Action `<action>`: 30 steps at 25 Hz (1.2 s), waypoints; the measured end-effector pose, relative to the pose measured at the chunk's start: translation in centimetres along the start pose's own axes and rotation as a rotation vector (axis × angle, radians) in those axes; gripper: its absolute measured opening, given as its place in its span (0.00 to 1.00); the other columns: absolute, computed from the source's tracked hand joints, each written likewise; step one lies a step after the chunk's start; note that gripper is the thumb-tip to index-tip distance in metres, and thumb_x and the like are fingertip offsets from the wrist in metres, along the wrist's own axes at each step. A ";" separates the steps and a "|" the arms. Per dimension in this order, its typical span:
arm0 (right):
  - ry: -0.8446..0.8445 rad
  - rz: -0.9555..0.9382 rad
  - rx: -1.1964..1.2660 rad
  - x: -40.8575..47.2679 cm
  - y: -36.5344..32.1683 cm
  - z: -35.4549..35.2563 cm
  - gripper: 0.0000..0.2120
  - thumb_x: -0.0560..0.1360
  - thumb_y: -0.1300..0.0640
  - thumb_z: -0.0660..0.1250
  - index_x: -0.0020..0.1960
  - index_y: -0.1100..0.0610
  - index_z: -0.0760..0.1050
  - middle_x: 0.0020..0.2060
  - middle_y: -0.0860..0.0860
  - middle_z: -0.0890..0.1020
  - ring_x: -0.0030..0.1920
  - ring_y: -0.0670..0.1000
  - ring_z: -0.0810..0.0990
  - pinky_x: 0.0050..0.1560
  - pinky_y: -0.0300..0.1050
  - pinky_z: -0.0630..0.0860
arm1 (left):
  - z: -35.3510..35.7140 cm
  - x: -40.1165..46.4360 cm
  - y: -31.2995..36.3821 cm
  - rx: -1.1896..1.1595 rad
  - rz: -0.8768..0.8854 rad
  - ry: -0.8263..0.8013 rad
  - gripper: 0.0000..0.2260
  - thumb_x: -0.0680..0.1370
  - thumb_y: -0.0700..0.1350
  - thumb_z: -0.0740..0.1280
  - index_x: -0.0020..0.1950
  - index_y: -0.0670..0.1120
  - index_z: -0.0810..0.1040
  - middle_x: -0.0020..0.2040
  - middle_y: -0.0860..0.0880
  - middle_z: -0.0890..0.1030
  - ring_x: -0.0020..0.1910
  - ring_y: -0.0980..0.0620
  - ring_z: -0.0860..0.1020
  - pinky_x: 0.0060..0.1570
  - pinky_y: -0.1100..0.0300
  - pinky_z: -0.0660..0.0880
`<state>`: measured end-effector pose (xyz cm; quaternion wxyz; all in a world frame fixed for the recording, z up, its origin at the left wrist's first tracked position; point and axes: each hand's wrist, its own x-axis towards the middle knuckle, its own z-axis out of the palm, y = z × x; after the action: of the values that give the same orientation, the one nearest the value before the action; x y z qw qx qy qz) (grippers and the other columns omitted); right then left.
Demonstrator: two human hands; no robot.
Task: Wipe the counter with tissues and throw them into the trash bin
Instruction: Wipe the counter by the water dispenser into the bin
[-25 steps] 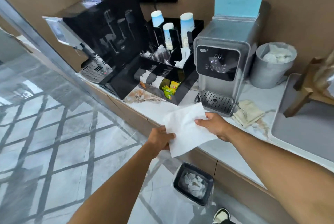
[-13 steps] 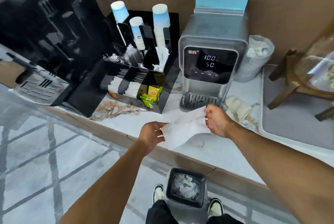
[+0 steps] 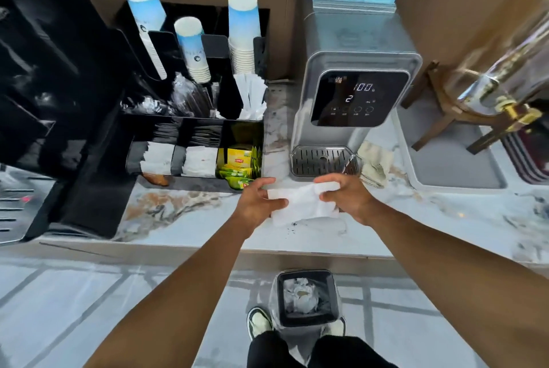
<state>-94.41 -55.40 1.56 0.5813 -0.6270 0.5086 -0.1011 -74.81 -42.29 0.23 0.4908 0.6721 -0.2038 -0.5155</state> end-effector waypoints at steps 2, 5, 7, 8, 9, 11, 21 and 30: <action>0.056 -0.062 -0.024 -0.1 0.1 0.4 0.19 0.70 0.71 0.70 0.48 0.47 0.80 0.40 0.48 0.81 0.27 0.46 0.75 0.26 0.38 0.70 | -0.2 0.4 -0.3 0.041 0.077 0.075 0.16 0.71 0.32 0.75 0.54 0.45 0.79 0.43 0.43 0.77 0.42 0.47 0.79 0.34 0.59 0.77; 0.151 -0.077 -0.034 0.2 -0.3 1.1 0.16 0.72 0.71 0.66 0.42 0.51 0.80 0.39 0.47 0.81 0.30 0.42 0.75 0.29 0.35 0.68 | 0.0 0.9 -0.4 0.101 0.166 0.163 0.09 0.73 0.29 0.70 0.41 0.43 0.80 0.39 0.43 0.79 0.39 0.48 0.77 0.33 0.64 0.73; 0.167 0.058 0.062 1.0 -0.3 1.8 0.14 0.73 0.71 0.64 0.44 0.56 0.83 0.42 0.53 0.84 0.35 0.48 0.77 0.29 0.39 0.67 | 0.7 1.8 -0.7 0.160 0.112 0.156 0.09 0.74 0.28 0.68 0.41 0.41 0.83 0.41 0.43 0.81 0.38 0.49 0.78 0.36 0.61 0.75; 0.173 0.157 0.135 1.6 -0.3 2.0 0.11 0.73 0.70 0.64 0.46 0.60 0.84 0.43 0.55 0.84 0.36 0.49 0.77 0.30 0.39 0.67 | 1.1 2.3 -0.9 0.164 0.033 0.169 0.09 0.74 0.29 0.68 0.42 0.41 0.84 0.42 0.43 0.82 0.37 0.49 0.78 0.35 0.59 0.78; 0.166 0.242 0.202 2.1 -0.4 2.3 0.08 0.73 0.69 0.66 0.48 0.64 0.83 0.42 0.55 0.83 0.37 0.50 0.77 0.29 0.39 0.67 | 1.4 2.8 -0.9 0.122 -0.063 0.183 0.08 0.73 0.29 0.68 0.43 0.41 0.84 0.42 0.43 0.82 0.35 0.49 0.79 0.34 0.57 0.80; 0.133 0.308 0.235 2.5 -0.3 2.6 0.08 0.71 0.69 0.70 0.50 0.69 0.81 0.39 0.54 0.80 0.36 0.49 0.75 0.27 0.37 0.67 | 1.6 3.1 -0.7 -0.004 -0.194 0.187 0.07 0.72 0.29 0.70 0.44 0.40 0.83 0.44 0.43 0.82 0.36 0.50 0.81 0.31 0.58 0.80; 0.134 0.134 -0.097 1.1 2.2 2.3 0.16 0.68 0.66 0.73 0.50 0.48 0.83 0.44 0.49 0.82 0.30 0.41 0.76 0.27 0.31 0.70 | 1.1 1.6 -2.2 0.142 -0.075 0.143 0.13 0.74 0.29 0.67 0.47 0.44 0.87 0.31 0.51 0.79 0.20 0.59 0.66 0.22 0.68 0.64; 0.084 -0.056 -0.383 1.6 3.2 2.9 0.14 0.73 0.60 0.71 0.58 0.52 0.81 0.57 0.50 0.82 0.53 0.48 0.80 0.49 0.26 0.68 | 0.5 2.2 -2.8 0.518 0.017 0.176 0.14 0.74 0.35 0.68 0.56 0.48 0.83 0.52 0.45 0.83 0.34 0.57 0.77 0.28 0.73 0.70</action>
<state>-93.23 -54.15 -2.69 0.4267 -0.7353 0.5246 -0.0450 -75.07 -42.97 -3.30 0.3226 0.8157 -0.2913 -0.3817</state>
